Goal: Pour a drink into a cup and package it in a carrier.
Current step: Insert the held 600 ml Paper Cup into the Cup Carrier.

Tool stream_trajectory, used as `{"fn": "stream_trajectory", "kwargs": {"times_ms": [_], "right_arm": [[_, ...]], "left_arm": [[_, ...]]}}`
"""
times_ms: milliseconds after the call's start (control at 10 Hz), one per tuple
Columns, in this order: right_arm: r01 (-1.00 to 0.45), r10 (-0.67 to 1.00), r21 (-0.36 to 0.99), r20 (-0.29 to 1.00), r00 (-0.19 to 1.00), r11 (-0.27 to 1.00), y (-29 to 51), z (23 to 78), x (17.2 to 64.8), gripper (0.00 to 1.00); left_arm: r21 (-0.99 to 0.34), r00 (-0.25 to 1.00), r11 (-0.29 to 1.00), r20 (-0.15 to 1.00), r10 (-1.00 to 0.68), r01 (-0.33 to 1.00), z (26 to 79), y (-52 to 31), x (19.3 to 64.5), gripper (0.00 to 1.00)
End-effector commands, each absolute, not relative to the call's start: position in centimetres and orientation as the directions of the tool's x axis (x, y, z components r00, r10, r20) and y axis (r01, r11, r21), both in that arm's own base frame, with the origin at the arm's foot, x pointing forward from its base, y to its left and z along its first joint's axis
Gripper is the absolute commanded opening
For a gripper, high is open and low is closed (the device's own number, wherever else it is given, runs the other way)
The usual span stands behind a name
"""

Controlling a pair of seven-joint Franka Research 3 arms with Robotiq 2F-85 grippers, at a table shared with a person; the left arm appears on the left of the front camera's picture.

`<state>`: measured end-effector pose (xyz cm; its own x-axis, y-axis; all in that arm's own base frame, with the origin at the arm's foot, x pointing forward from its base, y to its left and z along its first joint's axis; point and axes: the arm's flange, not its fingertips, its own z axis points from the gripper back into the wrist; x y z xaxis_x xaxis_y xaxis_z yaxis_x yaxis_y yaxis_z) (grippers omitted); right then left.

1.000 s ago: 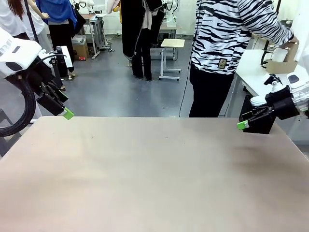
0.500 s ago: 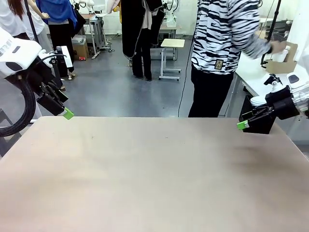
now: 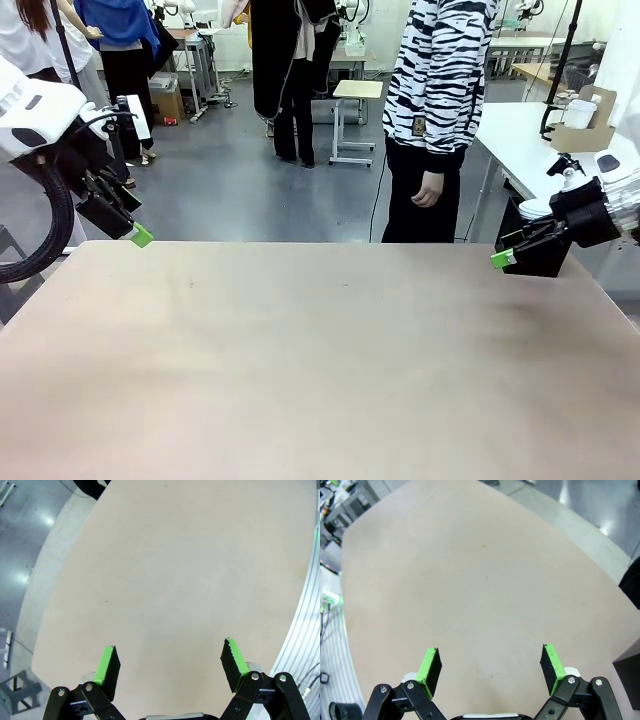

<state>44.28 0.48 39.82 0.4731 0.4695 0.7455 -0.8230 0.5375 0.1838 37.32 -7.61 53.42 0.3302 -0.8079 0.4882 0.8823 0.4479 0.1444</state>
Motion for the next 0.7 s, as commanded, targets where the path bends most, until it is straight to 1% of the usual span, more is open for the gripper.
{"fn": "stream_trajectory", "kwargs": {"times_ms": [0, 600], "right_arm": [[-0.835, 0.475, 0.175, 0.753, 0.454, 0.522, 0.19, 39.95, 44.81, 1.00], [-0.835, 0.475, 0.175, 0.753, 0.454, 0.522, 0.19, 39.95, 44.81, 1.00]], "left_arm": [[0.138, 0.342, 0.453, 0.479, -0.809, 0.881, 53.60, -7.61, 37.38, 1.00], [0.138, 0.342, 0.453, 0.479, -0.809, 0.881, 53.60, -7.61, 37.38, 1.00]]}}
